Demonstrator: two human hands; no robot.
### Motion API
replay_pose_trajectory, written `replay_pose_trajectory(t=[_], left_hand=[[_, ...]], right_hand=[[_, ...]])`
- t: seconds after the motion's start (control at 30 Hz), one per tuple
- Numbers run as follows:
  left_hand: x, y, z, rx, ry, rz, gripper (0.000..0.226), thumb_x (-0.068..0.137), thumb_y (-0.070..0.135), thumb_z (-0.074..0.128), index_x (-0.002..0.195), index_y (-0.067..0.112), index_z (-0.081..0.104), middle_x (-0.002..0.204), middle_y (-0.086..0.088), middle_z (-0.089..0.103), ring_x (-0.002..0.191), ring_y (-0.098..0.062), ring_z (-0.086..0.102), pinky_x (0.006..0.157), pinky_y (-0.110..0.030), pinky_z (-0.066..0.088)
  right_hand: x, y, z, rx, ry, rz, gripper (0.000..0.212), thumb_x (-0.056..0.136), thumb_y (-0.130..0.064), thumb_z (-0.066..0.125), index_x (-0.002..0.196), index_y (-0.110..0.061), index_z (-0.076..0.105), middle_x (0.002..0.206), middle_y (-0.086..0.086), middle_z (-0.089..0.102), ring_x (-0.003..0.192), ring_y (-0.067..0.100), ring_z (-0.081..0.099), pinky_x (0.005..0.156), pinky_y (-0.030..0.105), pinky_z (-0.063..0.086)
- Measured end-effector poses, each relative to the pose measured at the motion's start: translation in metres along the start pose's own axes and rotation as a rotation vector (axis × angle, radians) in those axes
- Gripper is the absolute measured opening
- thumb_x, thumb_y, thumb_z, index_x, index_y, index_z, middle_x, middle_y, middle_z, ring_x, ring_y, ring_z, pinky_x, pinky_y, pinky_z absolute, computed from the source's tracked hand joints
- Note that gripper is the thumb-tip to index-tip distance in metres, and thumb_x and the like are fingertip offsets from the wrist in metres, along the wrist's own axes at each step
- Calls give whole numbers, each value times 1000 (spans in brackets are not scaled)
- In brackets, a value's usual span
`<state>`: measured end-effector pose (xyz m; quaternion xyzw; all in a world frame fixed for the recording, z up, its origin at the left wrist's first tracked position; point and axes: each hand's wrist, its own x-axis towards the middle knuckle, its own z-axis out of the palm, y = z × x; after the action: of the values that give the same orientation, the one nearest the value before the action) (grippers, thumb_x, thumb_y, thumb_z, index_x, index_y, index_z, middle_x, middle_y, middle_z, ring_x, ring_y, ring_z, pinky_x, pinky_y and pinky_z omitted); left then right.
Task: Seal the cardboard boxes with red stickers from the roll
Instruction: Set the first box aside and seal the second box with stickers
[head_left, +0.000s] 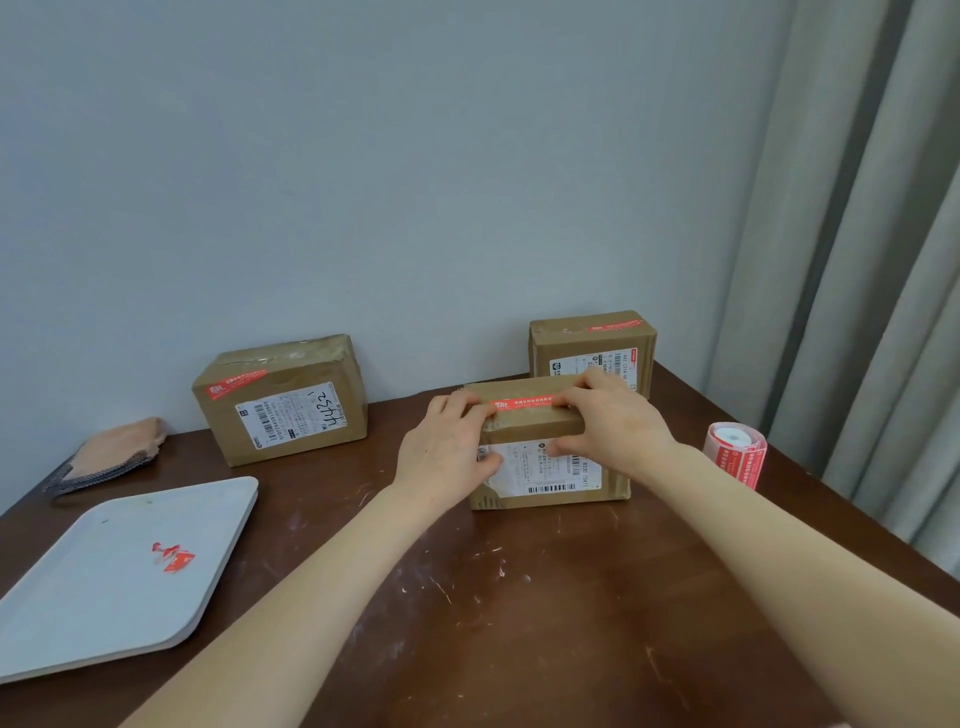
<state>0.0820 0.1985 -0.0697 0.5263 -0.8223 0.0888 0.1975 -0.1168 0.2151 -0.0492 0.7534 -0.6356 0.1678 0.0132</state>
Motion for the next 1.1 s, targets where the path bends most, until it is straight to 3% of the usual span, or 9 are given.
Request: replay_pose_trajectory(t=[0.2,0.37,0.53,0.63,0.77,0.9,0.97,1.03,1.1], left_hand=[[-4,-2,0,-47,43,3,64,87,33,55,146,24,29,146,7,34,134,-13,29,95,-28,46],[-5,-1,3,-74,44,-14,61,86,33,57,143,23,35,144,5,35,132,-12,31,95,-27,45],[-15,-10,6,-352,40,-300,77,84,40,63,147,17,26,148,-1,34,132,-18,39,101,-34,41],[-25,-11,12,-556,-46,-420,81,82,38,67,147,15,26,148,-4,39,133,-19,41,106,-36,37],[-28,-5,13,-801,-133,-486,62,85,28,66,139,14,40,136,-1,54,119,-15,53,96,-32,45],[-18,-8,-11,-1014,-47,-498,40,89,19,61,128,15,55,125,2,61,105,-11,58,73,-18,48],[-8,-13,-32,-1089,-3,-501,37,88,25,61,125,21,60,122,2,64,108,-12,60,87,-26,49],[0,-17,-54,-1134,6,-523,34,88,31,59,122,27,62,118,3,66,109,-14,60,95,-34,47],[7,-20,-71,-1151,5,-526,22,90,34,56,111,32,64,110,7,68,106,-12,59,93,-37,48]], right_hand=[[-10,9,-1,-25,48,-24,75,79,-54,66,143,-27,38,134,-2,43,126,17,37,102,31,35],[-15,13,2,-41,81,26,70,80,-54,66,139,-26,43,140,1,36,130,20,32,103,35,38],[-21,19,1,403,92,332,110,69,-45,80,152,-20,14,152,7,24,136,27,35,105,44,39],[-25,21,15,596,18,427,112,71,-35,82,153,-16,8,151,11,32,134,29,40,105,44,39],[-32,15,26,731,38,478,87,80,-28,75,150,-17,23,139,7,51,122,26,54,93,36,47],[-28,9,13,615,121,477,68,83,-47,65,142,-25,39,129,2,60,112,25,60,89,44,52],[-22,5,-5,582,150,473,51,87,-51,58,132,-28,53,118,-1,64,104,23,62,83,36,50],[-13,0,-23,632,169,484,34,86,-54,54,107,-31,67,102,-5,68,95,21,62,77,34,47],[-2,-4,-35,740,180,495,40,76,-62,58,83,-25,71,90,-6,71,89,21,65,78,39,52]])
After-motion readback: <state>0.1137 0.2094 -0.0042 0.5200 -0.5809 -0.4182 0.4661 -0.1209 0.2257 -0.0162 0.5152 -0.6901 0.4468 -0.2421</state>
